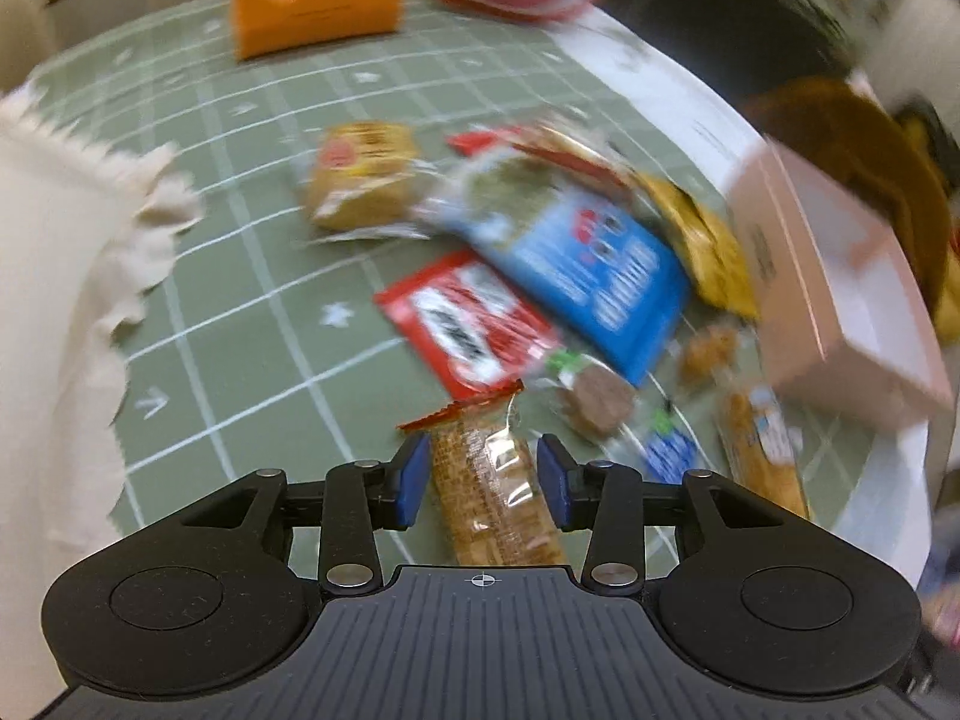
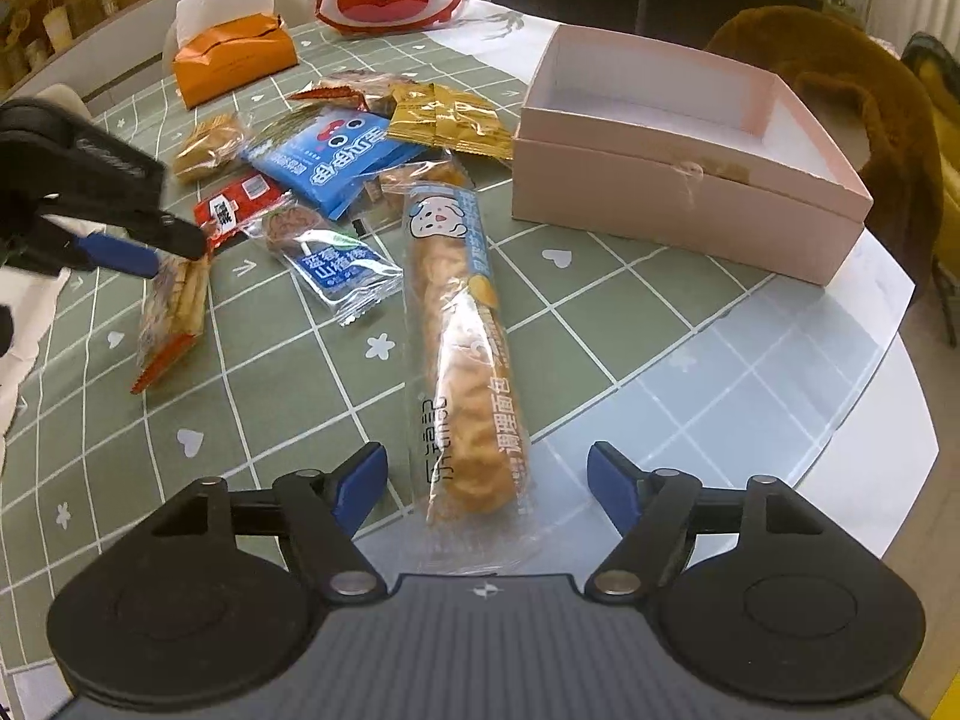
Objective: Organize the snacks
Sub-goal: 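Grasp the wafer bar with the left tool while the right tool grasps the long bread stick, then lift the wafer bar with the left tool while the right tool lifts the bread stick toward the pink box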
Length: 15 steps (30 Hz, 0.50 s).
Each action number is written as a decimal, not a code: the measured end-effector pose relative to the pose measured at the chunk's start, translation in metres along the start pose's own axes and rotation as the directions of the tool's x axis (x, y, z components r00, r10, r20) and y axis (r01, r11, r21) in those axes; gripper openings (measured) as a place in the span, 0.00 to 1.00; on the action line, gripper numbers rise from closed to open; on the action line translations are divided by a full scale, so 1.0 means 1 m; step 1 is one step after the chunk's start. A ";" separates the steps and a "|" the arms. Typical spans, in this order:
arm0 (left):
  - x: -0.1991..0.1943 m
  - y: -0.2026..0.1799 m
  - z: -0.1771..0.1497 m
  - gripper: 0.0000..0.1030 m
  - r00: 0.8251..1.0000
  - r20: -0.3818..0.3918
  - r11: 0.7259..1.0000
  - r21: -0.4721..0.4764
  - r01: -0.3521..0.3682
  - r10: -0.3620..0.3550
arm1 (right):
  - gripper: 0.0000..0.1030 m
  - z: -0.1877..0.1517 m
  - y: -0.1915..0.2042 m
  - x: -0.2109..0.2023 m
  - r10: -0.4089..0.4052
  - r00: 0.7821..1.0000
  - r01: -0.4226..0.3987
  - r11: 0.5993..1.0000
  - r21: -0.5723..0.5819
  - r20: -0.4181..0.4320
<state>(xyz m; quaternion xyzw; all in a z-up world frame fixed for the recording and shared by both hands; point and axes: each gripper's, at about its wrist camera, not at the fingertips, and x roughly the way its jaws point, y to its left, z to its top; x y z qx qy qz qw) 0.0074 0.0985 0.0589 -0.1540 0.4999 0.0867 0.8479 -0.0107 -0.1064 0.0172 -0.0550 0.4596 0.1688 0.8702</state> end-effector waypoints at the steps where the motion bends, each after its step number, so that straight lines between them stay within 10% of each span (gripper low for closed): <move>1: -0.002 -0.004 -0.003 0.45 1.000 0.011 0.999 0.035 -0.019 0.019 | 0.73 -0.001 0.000 0.000 -0.003 1.000 0.003 1.000 -0.006 0.000; 15: -0.017 0.006 -0.017 0.48 0.999 0.047 0.999 0.043 -0.009 0.007 | 0.80 0.001 -0.006 -0.002 0.024 0.999 -0.024 1.000 -0.013 -0.036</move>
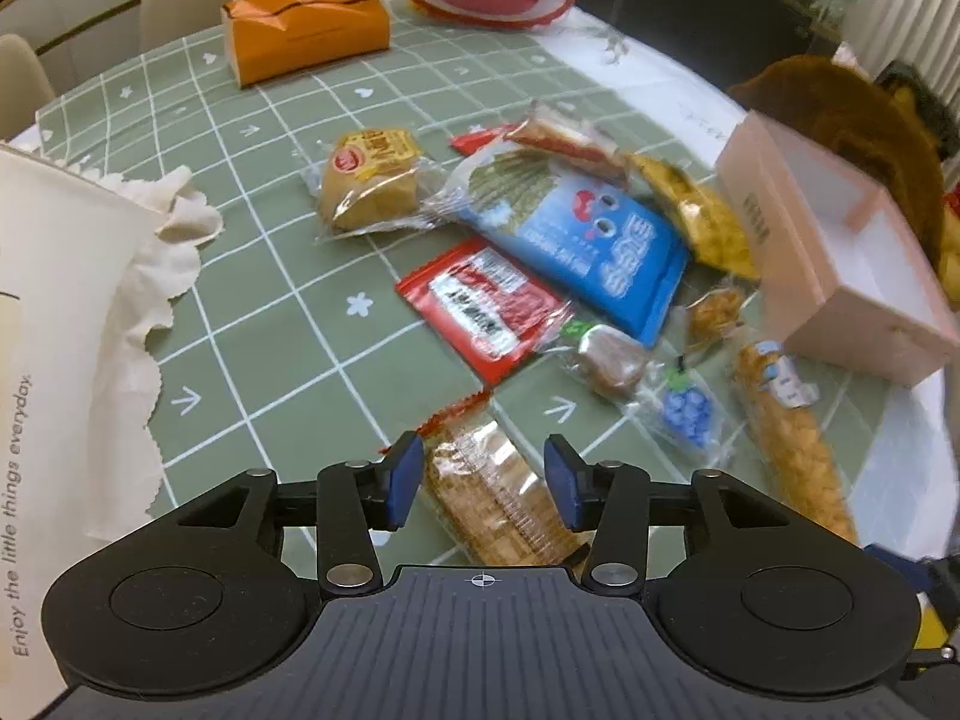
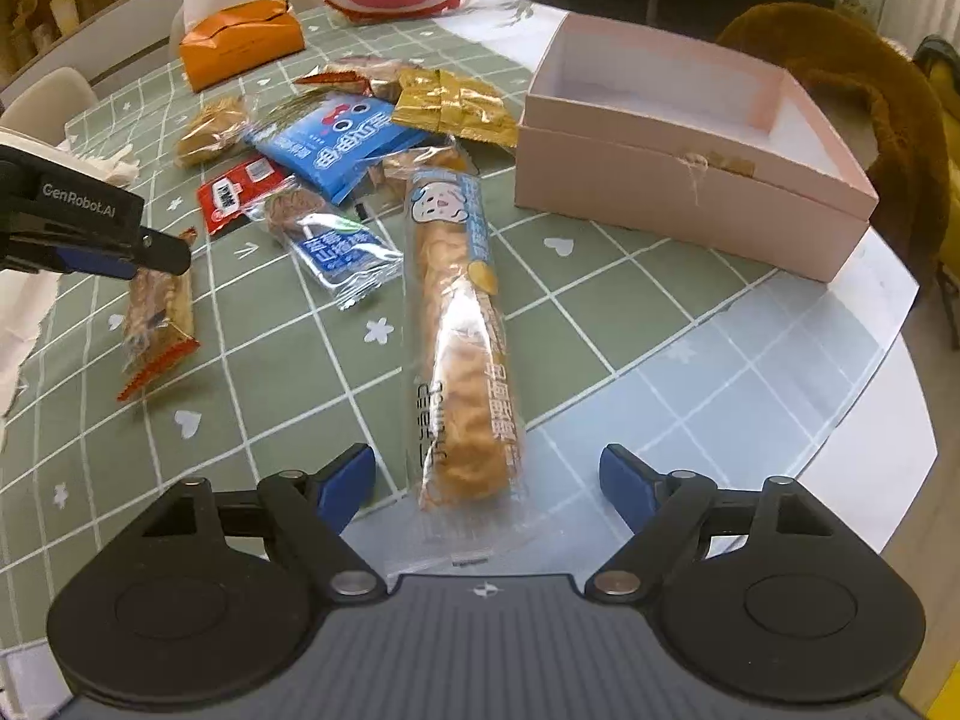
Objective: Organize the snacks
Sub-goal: 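Lift the wafer bar with the left tool while the right tool lifts the bread stick toward the pink box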
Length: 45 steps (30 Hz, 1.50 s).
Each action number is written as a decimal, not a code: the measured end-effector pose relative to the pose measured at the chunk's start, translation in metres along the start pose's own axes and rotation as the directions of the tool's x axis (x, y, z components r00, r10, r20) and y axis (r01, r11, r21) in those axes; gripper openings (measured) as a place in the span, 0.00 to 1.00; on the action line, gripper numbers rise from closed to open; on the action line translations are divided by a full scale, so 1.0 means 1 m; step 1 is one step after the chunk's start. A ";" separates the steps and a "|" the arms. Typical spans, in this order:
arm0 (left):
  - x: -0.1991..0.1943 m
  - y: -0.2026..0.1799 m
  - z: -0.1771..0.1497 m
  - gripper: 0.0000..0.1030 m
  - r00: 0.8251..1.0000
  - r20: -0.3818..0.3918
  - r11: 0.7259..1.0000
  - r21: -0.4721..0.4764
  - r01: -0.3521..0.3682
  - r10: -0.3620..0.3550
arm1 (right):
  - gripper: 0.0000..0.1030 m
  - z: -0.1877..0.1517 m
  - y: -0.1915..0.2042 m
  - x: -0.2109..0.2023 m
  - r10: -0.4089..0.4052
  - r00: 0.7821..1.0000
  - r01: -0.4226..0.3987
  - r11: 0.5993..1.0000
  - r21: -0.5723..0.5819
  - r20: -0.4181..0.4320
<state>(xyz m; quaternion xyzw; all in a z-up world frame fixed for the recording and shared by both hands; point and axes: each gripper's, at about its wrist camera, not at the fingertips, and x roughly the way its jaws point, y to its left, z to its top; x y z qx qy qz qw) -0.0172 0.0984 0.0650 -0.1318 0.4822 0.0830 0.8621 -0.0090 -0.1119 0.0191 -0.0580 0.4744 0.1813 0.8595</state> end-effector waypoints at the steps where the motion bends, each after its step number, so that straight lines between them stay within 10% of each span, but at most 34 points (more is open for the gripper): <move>1: -0.005 0.001 0.000 0.48 1.000 0.018 1.000 -0.005 0.019 -0.019 | 0.80 0.000 -0.003 -0.002 0.012 1.000 -0.012 1.000 0.007 -0.004; 17: 0.013 -0.010 -0.012 0.53 0.998 -0.050 0.998 -0.062 0.024 -0.027 | 0.80 0.007 -0.011 0.003 -0.022 0.999 0.021 1.000 -0.018 -0.037; 26: 0.012 -0.026 -0.024 0.27 0.999 -0.008 0.999 0.016 0.044 -0.044 | 1.00 0.004 -0.015 0.011 -0.019 1.000 0.019 1.000 -0.014 -0.019; 45: 0.002 -0.029 -0.052 0.25 0.968 -0.060 0.969 0.025 0.246 -0.244 | 0.81 0.060 0.004 0.028 -0.064 0.998 0.063 0.995 -0.076 -0.014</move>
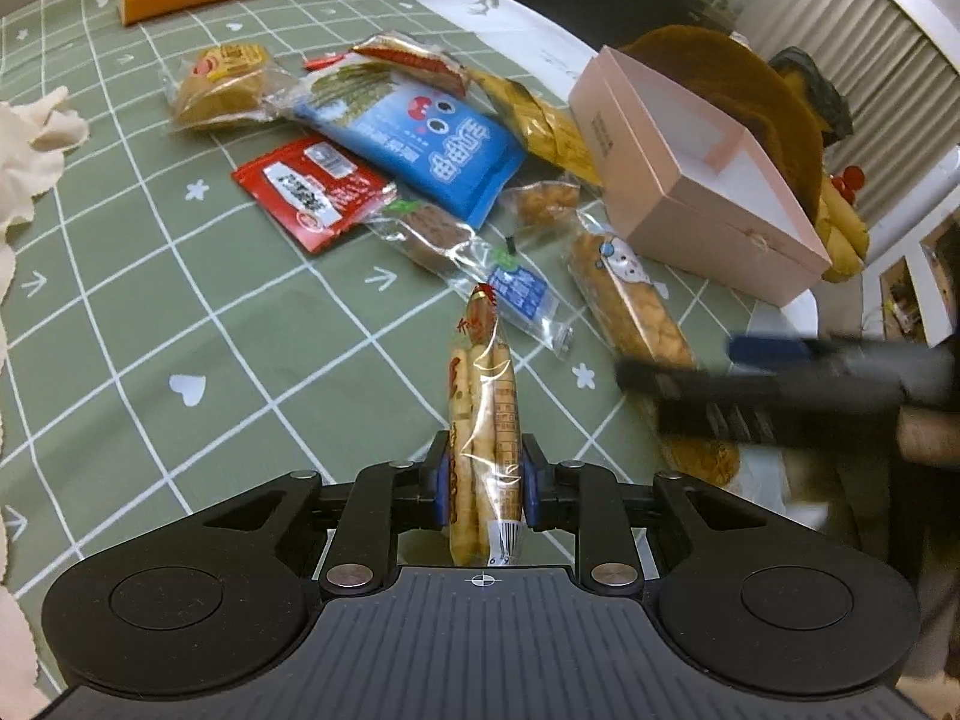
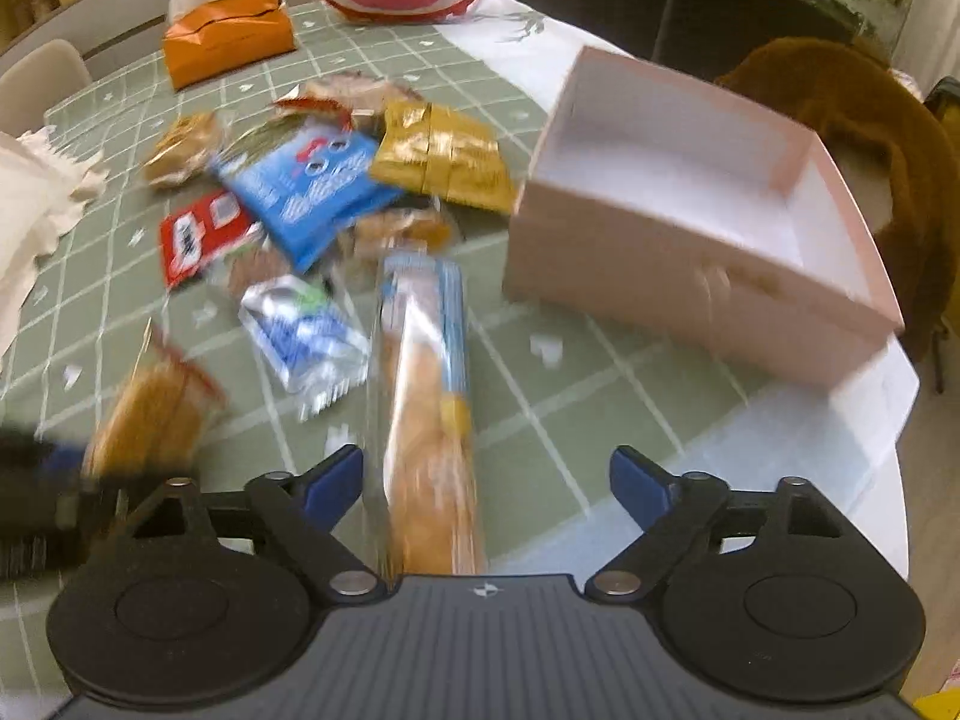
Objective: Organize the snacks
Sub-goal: 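Lift the wafer bar with the left tool while the right tool lifts the bread stick toward the pink box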
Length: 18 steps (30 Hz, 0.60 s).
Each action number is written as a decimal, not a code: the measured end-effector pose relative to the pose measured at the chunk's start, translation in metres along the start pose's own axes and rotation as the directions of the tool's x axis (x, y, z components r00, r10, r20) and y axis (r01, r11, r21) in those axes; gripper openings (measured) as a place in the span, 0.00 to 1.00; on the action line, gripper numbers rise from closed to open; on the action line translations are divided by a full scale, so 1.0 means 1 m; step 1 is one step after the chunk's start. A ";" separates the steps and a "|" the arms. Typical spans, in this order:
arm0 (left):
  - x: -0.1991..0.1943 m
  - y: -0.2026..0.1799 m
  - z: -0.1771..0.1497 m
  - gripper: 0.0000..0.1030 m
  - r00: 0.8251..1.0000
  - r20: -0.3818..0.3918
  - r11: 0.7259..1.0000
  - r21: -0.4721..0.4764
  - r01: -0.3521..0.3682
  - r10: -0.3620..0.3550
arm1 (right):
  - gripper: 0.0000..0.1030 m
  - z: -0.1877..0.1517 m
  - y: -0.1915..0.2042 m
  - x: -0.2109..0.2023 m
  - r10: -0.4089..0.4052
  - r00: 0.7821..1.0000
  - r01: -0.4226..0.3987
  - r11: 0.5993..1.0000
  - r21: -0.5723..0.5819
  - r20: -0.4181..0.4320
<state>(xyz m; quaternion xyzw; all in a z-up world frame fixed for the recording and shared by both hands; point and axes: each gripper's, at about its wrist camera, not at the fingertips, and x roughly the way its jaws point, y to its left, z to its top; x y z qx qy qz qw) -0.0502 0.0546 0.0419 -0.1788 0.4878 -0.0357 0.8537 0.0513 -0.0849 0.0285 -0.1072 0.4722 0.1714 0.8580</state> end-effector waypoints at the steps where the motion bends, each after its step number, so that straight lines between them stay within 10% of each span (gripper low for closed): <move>1: 0.000 0.000 -0.001 0.25 1.000 -0.002 1.000 0.000 0.003 -0.003 | 0.73 0.005 0.000 0.005 0.002 1.000 -0.002 1.000 0.011 -0.012; 7: 0.000 0.000 -0.003 0.25 1.000 -0.010 1.000 -0.005 0.021 -0.021 | 0.32 0.009 0.001 0.005 0.074 0.995 -0.072 0.997 0.037 -0.063; 18: 0.010 -0.027 -0.003 0.25 0.996 -0.047 0.996 0.048 0.078 -0.076 | 0.28 -0.023 -0.026 -0.022 0.124 0.988 -0.111 0.986 0.127 -0.093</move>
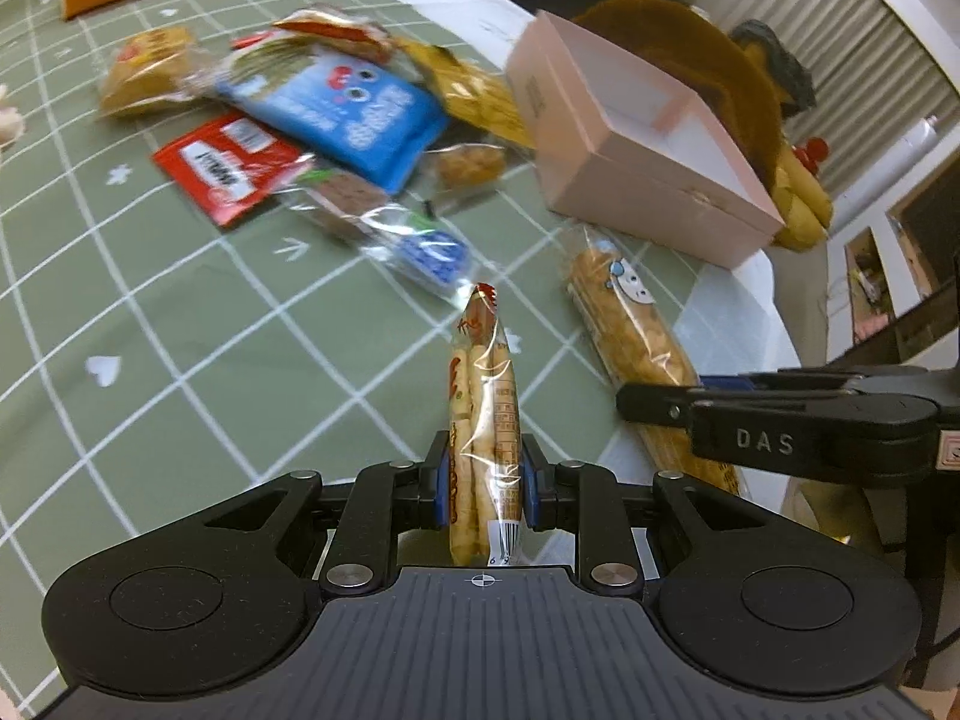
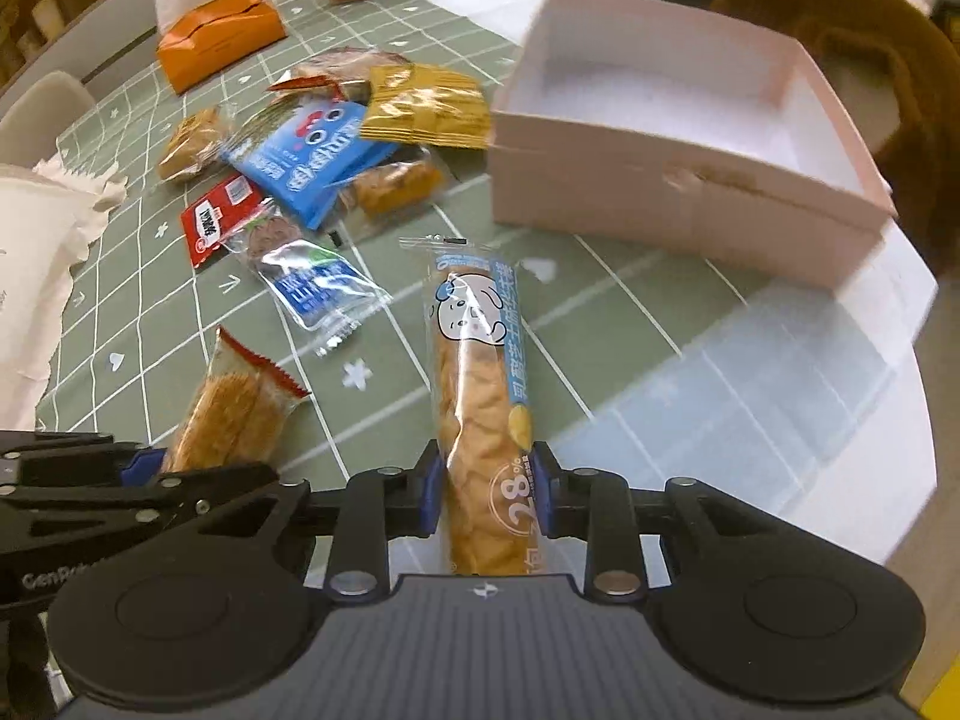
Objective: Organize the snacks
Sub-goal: 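Lift the wafer bar with the left tool while the right tool lifts the bread stick toward the pink box, then lower both snacks into the pink box and open both tools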
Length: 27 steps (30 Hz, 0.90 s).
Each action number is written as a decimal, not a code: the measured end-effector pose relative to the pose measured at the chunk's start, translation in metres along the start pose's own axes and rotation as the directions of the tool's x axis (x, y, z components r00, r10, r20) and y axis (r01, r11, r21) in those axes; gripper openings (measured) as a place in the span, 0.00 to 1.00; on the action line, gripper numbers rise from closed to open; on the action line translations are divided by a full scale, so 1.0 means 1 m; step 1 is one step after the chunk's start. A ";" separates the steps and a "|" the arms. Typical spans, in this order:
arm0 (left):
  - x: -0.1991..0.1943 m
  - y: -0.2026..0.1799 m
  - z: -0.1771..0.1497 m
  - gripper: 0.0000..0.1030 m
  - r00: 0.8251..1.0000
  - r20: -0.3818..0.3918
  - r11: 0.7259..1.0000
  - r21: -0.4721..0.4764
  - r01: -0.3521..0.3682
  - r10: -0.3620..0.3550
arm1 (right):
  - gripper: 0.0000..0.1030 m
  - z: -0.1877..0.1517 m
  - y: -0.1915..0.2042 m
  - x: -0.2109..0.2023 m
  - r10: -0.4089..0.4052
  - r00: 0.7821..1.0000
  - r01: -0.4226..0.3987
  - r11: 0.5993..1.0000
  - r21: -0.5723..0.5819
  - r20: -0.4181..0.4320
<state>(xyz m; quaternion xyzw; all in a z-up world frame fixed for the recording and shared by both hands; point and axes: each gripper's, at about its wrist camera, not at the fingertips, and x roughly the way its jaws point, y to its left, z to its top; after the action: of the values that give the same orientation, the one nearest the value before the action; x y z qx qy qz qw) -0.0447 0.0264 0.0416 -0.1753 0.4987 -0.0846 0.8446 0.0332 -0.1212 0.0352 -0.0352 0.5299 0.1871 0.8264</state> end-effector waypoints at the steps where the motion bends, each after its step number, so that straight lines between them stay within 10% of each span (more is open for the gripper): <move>1: 0.000 -0.004 0.001 0.25 1.000 0.000 1.000 0.007 0.005 -0.005 | 0.27 -0.002 -0.004 -0.004 0.006 1.000 -0.006 1.000 0.013 0.003; 10: -0.034 -0.065 0.068 0.25 0.980 0.108 0.983 0.104 0.153 -0.164 | 0.27 0.024 -0.043 -0.102 0.013 0.977 -0.031 0.996 0.083 0.215; 17: -0.090 -0.147 0.160 0.25 0.941 0.252 0.942 0.303 0.144 -0.225 | 0.27 0.101 -0.078 -0.214 -0.050 0.895 0.022 0.997 0.070 0.442; 22: -0.088 -0.181 0.190 0.25 0.943 0.239 0.925 0.356 0.136 -0.231 | 0.27 0.143 -0.099 -0.244 -0.060 0.854 0.034 0.998 0.059 0.518; 27: -0.024 -0.180 0.217 0.25 0.965 0.125 0.944 0.268 0.191 -0.231 | 0.27 0.160 -0.115 -0.221 -0.046 0.869 0.003 0.996 0.087 0.493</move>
<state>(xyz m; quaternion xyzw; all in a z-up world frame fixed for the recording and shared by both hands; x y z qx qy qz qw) 0.1381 -0.0866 0.2255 -0.1245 0.3952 -0.2240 0.8821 0.1296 -0.2474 0.2848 0.0417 0.3077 0.1570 0.9375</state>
